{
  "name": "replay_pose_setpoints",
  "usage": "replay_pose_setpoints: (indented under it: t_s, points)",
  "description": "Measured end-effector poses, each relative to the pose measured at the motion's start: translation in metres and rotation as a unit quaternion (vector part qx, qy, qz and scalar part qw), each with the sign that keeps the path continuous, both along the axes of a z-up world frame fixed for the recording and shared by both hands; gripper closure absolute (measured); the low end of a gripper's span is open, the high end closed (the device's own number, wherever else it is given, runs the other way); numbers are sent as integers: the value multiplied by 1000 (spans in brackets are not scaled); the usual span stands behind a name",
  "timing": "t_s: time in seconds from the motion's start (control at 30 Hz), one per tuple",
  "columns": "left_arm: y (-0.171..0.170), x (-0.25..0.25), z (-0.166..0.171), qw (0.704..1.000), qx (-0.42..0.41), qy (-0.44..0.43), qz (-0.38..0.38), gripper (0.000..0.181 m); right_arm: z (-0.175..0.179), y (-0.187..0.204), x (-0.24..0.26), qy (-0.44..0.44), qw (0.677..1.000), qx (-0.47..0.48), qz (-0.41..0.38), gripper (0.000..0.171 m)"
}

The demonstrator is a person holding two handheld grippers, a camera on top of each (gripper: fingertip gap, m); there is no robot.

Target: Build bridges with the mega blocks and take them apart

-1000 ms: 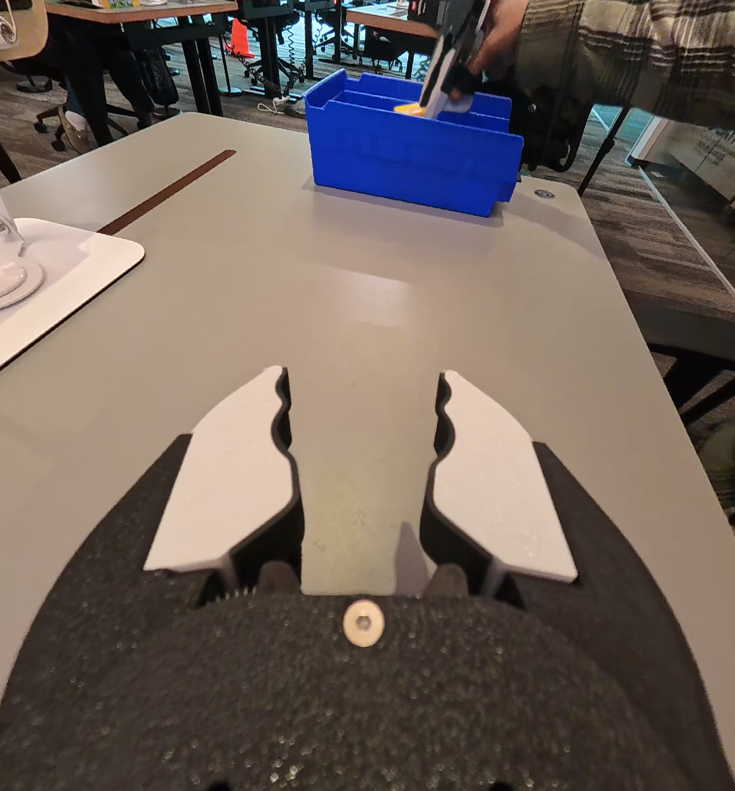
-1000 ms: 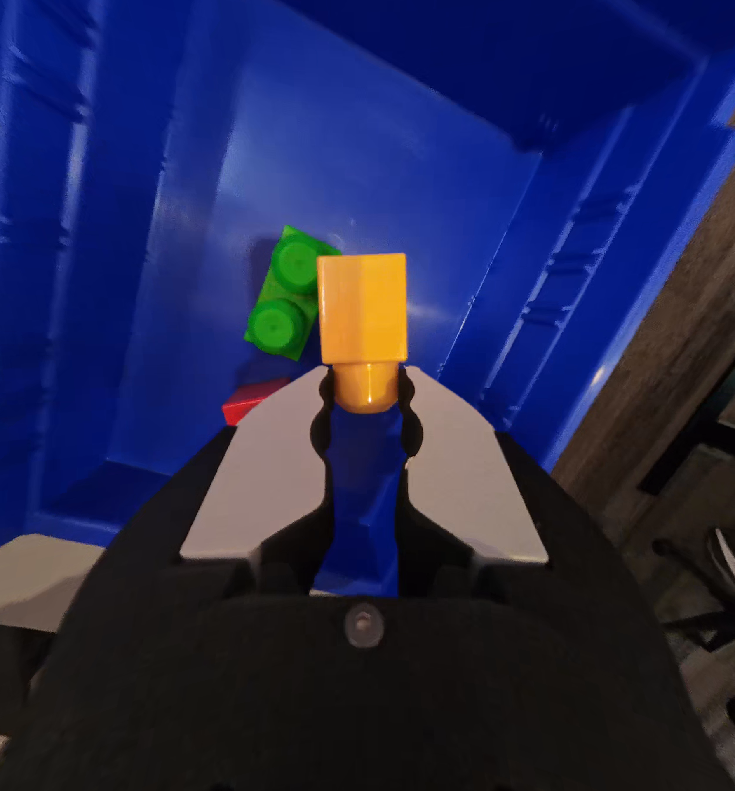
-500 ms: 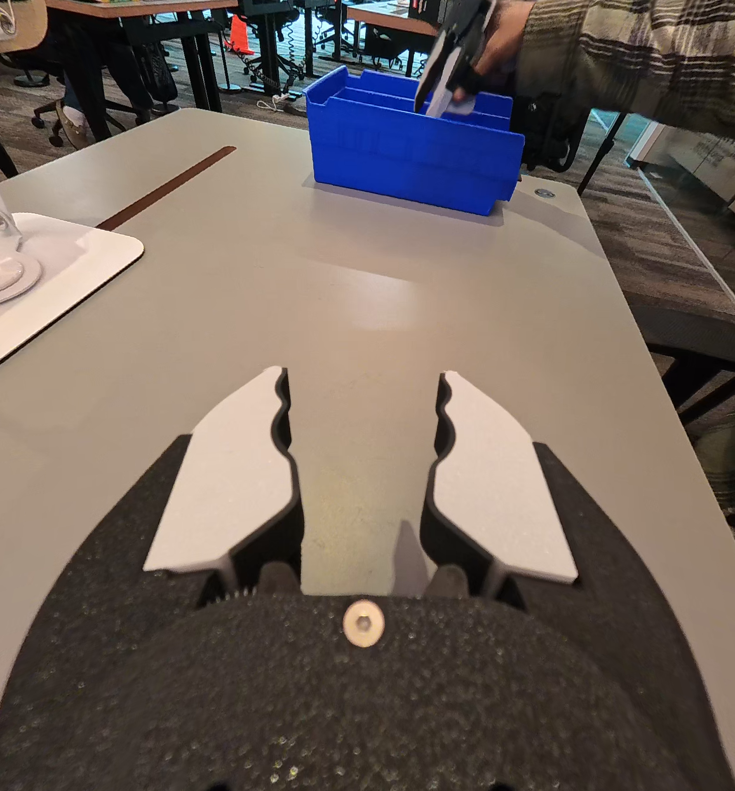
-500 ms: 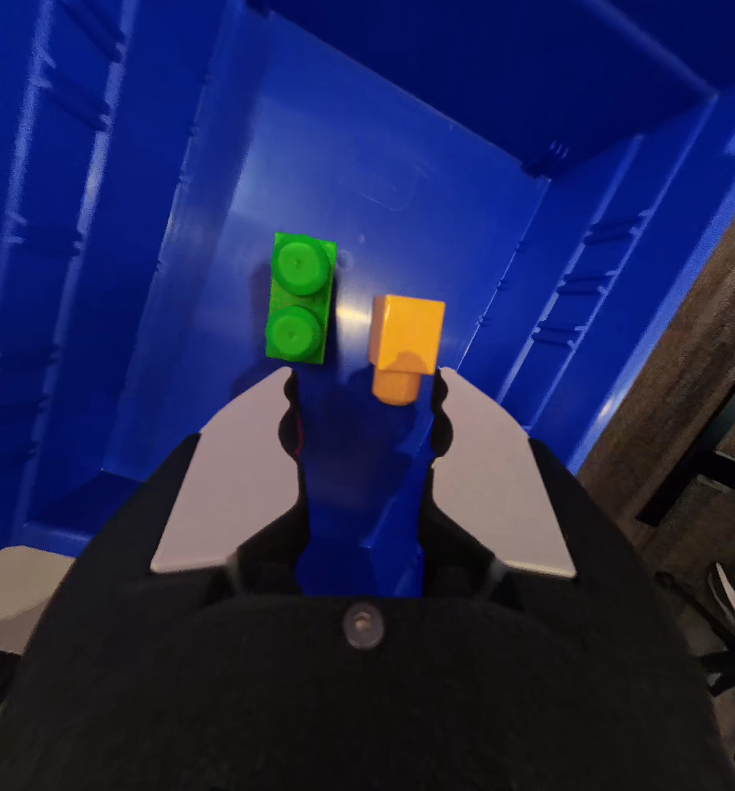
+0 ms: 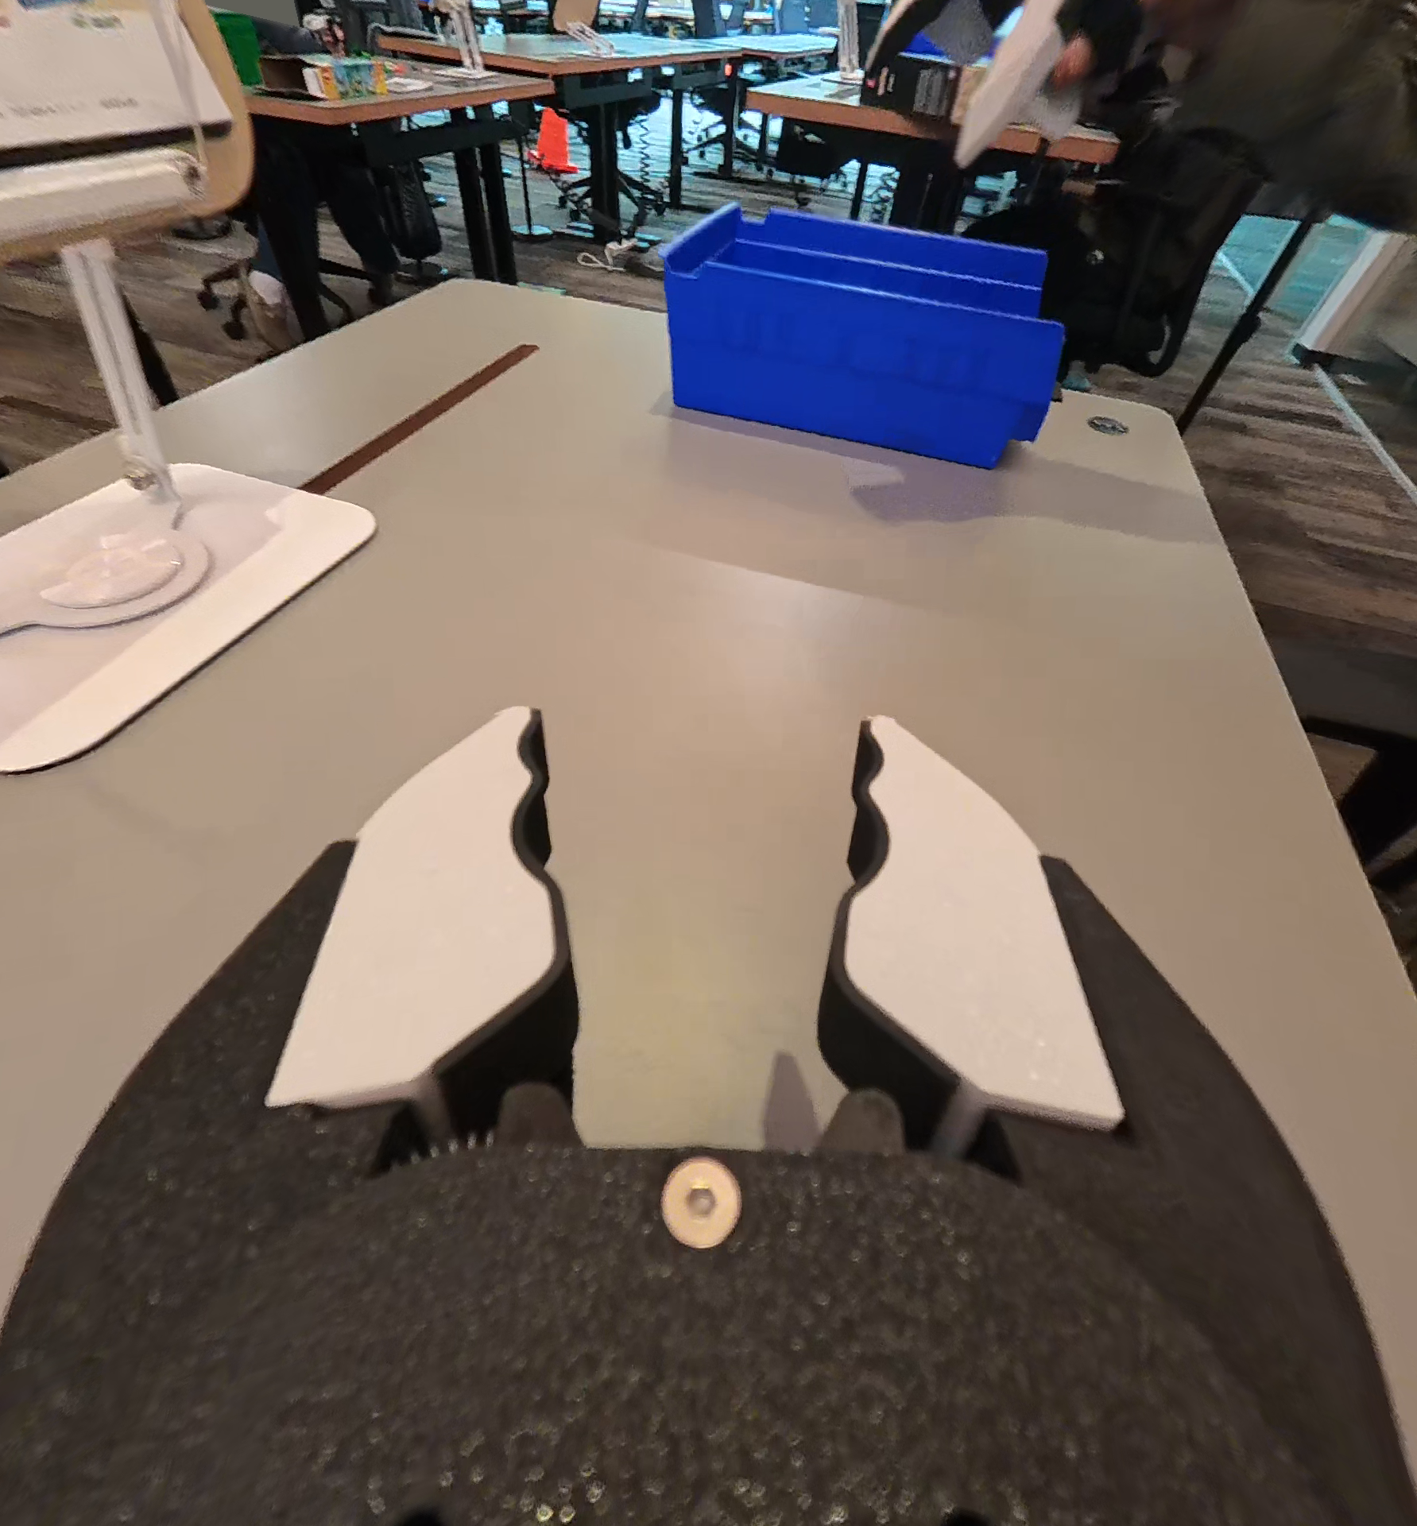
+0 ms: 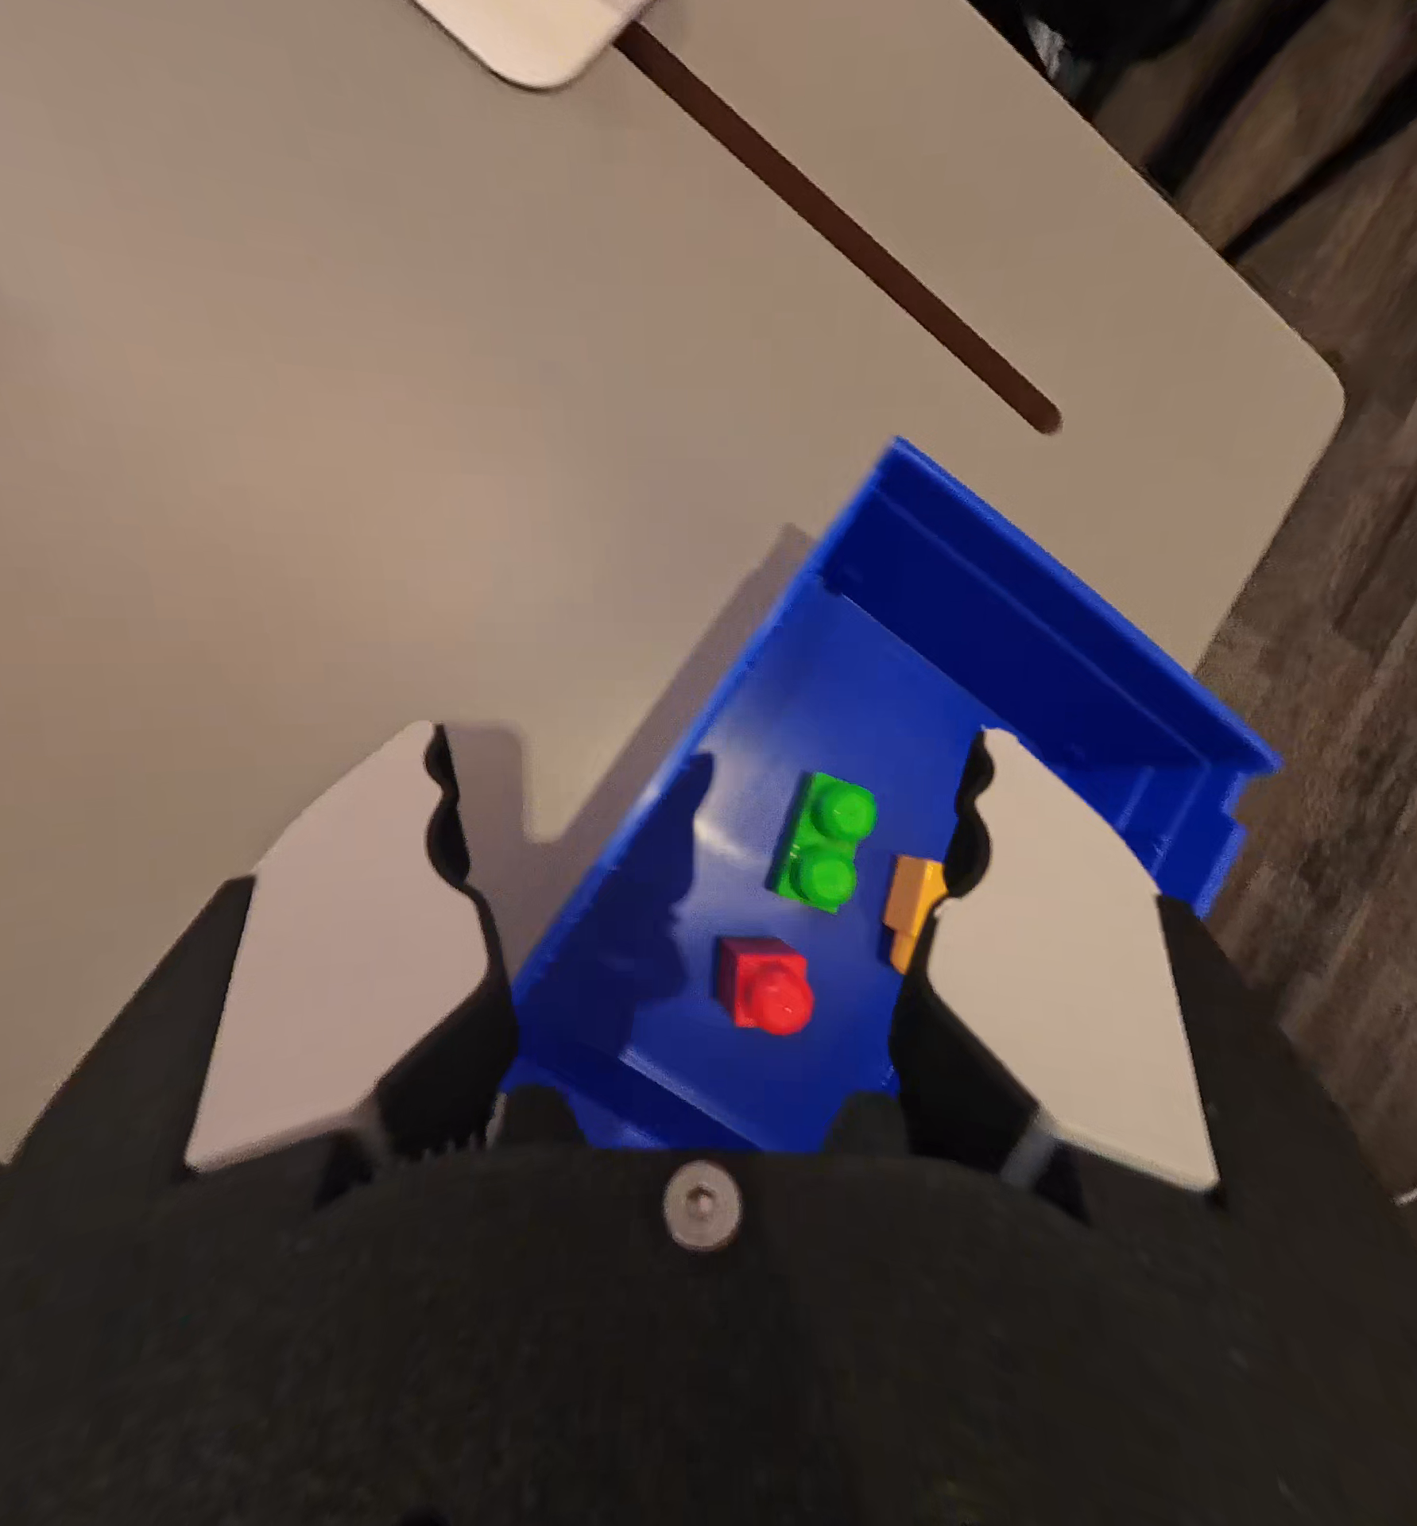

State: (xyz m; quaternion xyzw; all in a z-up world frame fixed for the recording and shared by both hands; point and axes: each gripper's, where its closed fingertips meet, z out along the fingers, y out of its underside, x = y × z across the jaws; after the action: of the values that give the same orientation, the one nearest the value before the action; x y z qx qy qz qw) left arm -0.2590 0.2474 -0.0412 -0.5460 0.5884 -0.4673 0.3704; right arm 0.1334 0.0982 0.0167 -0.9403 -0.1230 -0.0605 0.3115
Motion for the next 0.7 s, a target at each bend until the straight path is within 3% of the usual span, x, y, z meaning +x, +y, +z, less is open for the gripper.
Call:
replay_pose_setpoints:
  t_s: [0.17,0.33,0.53,0.7]
  points:
    - [5,-19,29,999,24,0,41,110,2,6,-57,5,998,9,56,58]
    - [10,-68,68,992,91,44,80,112,-9,9,-93,13,995,8,102,59]
    - [49,-174,96,970,144,124,155,114,-31,11,-116,31,990,-5,136,59]
    - [94,-269,87,955,130,186,192,119,-45,12,-127,50,987,-19,151,60]
